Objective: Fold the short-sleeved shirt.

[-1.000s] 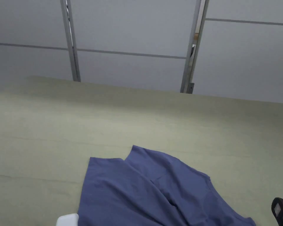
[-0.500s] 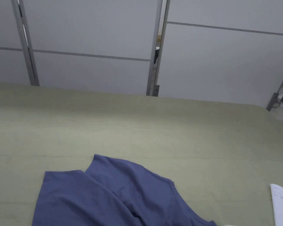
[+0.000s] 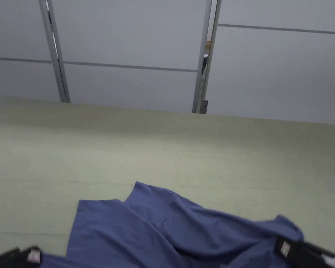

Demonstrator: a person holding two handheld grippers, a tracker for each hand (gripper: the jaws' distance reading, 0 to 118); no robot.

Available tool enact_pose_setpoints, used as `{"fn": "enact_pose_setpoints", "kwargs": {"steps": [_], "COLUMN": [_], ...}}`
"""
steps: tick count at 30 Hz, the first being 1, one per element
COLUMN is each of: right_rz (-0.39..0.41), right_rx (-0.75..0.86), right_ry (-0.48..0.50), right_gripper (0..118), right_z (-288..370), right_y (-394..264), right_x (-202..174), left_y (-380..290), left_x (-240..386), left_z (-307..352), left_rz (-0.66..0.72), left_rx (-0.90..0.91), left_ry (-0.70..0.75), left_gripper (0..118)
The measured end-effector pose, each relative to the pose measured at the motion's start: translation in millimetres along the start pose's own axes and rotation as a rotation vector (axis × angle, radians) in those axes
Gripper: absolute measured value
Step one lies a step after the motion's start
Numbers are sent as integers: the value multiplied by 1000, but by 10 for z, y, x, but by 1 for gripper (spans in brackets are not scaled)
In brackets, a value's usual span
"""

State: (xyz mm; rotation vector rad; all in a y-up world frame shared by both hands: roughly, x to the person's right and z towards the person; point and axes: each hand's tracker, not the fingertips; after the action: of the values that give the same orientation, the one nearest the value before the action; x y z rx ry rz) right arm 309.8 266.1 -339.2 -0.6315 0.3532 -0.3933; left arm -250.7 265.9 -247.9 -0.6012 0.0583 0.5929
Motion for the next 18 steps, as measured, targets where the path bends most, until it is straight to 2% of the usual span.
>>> {"fn": "enact_pose_setpoints", "kwargs": {"steps": [2, 3, 5, 6, 9, 11, 14, 18], "right_rz": [-45, -33, 2, 28, 133, 138, 183, 205], "right_rx": [74, 103, 160, 193, 256, 298, 387, 482], "right_ry": [54, 85, 75, 105, 99, 116, 90, 81], "right_gripper": [9, 9, 9, 9, 9, 8, 9, 9], "right_z": [40, 42, 24, 40, -70, -171, -285, -367], "right_y": [387, 566, 893, 1044, 1620, 2009, 2507, 2979], "right_x": [-174, -266, -471, -590, -935, -1142, -1449, -1609], "left_y": [425, 633, 972, 1166, 1845, 2280, 2768, 3171], "left_x": [182, 267, 456, 565, 896, 1103, 1406, 1724], "left_z": [21, 16, 70, 114, 93, -3, -138, -231], "left_rz": [-29, -62, -88, -91, -151, -162, -167, -178], "left_rx": [54, 79, 147, 175, 249, 302, 387, 489], "left_ry": [-47, -55, -33, -75, -117, -110, -119, -163], "left_gripper": [7, 6, 6, 6, 6, 6, 6, 6]}}
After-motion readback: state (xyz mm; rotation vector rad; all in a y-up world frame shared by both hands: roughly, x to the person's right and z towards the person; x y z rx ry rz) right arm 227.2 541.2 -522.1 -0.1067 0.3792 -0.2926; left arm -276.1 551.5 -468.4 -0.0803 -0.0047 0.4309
